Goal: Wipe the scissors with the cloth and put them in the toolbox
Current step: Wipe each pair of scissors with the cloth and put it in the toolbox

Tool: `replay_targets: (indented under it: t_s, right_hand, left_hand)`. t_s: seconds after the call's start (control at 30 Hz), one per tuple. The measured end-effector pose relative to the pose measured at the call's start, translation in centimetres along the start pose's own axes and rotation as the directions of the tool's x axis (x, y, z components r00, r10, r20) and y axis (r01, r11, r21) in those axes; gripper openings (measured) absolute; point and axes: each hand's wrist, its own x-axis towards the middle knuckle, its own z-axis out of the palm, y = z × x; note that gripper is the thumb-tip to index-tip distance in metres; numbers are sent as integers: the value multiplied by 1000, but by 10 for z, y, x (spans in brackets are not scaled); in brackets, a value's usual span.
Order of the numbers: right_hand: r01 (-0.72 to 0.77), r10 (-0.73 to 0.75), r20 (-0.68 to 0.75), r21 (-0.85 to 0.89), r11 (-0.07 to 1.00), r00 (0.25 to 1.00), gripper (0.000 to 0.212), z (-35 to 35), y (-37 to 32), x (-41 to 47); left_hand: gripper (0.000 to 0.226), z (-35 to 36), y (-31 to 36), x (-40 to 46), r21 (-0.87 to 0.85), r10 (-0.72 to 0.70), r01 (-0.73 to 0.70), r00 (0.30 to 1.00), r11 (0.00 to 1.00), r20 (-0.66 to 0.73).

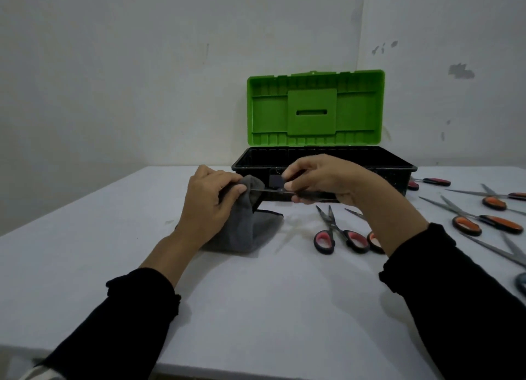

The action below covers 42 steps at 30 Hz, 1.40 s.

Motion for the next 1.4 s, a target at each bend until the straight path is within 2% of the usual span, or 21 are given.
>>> replay_targets:
  t_s: [0.07,0.17,0.27,0.37,0.43,0.5,0.6,0.7,0.83,0.93,1.07,1.2,1.3,1.4]
  right_hand:
    - [-61,47,124,105,993,991,11,0,-1,-2]
    - [-138,71,209,325,936,975,23,0,7,-2]
    - [-155,43,251,447,881,967,20,3,16,-1]
    - [-131,-1,225,569,812,974,14,7,21,3]
    - [-18,-49,115,523,852,992,9,17,25,8]
    - [140,-121,-73,386,912,990,5,28,28,15]
    - [209,-147,-204,323,923,968,4,35,27,19]
    - [238,-191,-179,293,926,965,6,31,25,17]
    - [276,-238,-167,268,923,957,11,34,25,15]
    - [263,-217,-171,319,911,961,12,32,25,14]
    - [248,-223,-115,300,921,968,7,30,26,13]
    - [272,-255,-93,321,907,962,9,32,24,13]
    - [267,-249,-97,291,919,964,10,39,23,12]
    - [238,-207,-124,361,902,971,15,50,19,12]
  left_hand:
    - [30,0,-1,0,-34,-68,69,997,997,32]
    - [18,-2,-1,0,-81,-204,211,975,974,88]
    - [14,-1,-4,1,-128,-296,312,947,941,127]
    - [15,2,-10,2,-209,-397,418,908,884,135]
    - [16,3,-11,2,-234,-443,463,886,855,138]
    - [13,3,-8,3,-247,-445,463,886,851,130]
    - [5,0,-5,6,-294,-463,453,885,841,40]
    - [6,-3,4,8,-345,-422,399,907,850,10]
    - [17,-3,14,6,-361,-258,283,959,889,118]
    - [12,-5,17,4,-419,-225,269,963,867,151]
    - [10,-7,18,6,-344,-315,330,944,879,99]
    - [3,-7,16,9,-281,-418,477,875,833,245]
    - [7,-6,17,9,-309,-448,496,868,812,216]
    - [9,-4,19,8,-310,-456,480,877,820,152]
